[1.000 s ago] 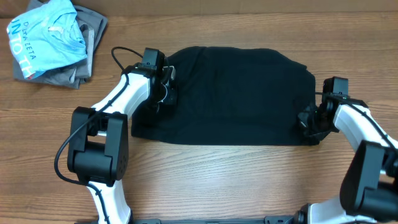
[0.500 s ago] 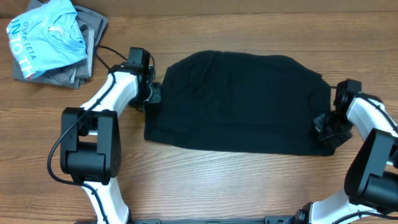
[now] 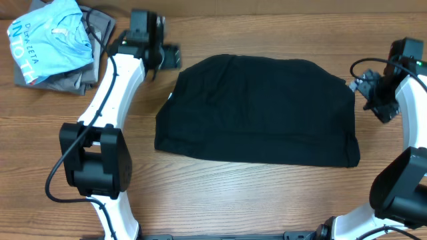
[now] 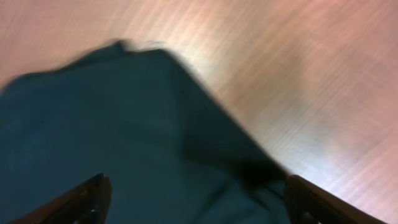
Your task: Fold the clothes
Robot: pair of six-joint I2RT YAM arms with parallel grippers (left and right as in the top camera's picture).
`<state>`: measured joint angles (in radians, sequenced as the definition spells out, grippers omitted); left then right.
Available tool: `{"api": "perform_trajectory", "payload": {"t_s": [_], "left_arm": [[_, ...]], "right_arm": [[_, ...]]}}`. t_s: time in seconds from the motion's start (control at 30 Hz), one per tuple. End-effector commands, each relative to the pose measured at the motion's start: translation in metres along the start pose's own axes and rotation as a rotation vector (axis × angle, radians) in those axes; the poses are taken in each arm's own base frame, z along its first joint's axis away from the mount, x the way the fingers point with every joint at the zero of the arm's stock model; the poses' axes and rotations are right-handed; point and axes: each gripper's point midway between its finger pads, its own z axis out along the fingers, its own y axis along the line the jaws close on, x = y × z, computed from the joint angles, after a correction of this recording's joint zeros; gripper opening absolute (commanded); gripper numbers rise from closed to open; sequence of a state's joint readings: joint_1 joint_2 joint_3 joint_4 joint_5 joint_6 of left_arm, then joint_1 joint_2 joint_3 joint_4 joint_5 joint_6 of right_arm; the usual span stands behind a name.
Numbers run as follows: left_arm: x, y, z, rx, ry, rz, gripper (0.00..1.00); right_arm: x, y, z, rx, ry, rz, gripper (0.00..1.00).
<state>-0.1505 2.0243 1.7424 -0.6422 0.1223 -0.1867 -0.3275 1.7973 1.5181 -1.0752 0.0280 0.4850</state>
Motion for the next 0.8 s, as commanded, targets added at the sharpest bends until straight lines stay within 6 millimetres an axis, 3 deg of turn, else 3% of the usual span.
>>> {"api": "perform_trajectory", "payload": {"t_s": [0.0, 0.1, 0.23, 0.33, 0.47, 0.53, 0.67, 0.77], "left_arm": [[-0.028, -0.052, -0.009, 0.138, -0.122, 0.174, 0.84], [-0.022, -0.064, 0.016, 0.157, -0.118, 0.218, 0.85], [0.009, -0.068, 0.057, 0.175, -0.027, 0.251, 0.85], [0.029, -0.067, 0.080, 0.176, 0.027, 0.259, 0.74], [0.046, -0.061, 0.098, 0.169, 0.077, 0.250, 0.64], [0.054, -0.058, 0.102, 0.162, 0.106, 0.246, 0.55], [0.068, -0.050, 0.105, 0.144, 0.162, 0.233, 0.50], [0.080, -0.044, 0.108, 0.135, 0.206, 0.224, 0.37]], "right_arm": [[0.008, 0.038, -0.010, -0.206, 0.055, -0.125, 0.94], [0.014, 0.046, -0.009, -0.211, 0.058, -0.158, 0.94], [0.028, 0.061, -0.006, -0.221, 0.071, -0.221, 0.91], [0.041, 0.075, 0.002, -0.232, 0.070, -0.266, 0.75], [0.053, 0.081, 0.020, -0.203, 0.055, -0.282, 0.58], [0.058, 0.079, 0.029, -0.182, 0.059, -0.262, 0.49], [0.069, 0.071, 0.044, -0.157, 0.098, -0.244, 0.44], [0.079, 0.063, 0.056, -0.137, 0.127, -0.243, 0.39]]}}
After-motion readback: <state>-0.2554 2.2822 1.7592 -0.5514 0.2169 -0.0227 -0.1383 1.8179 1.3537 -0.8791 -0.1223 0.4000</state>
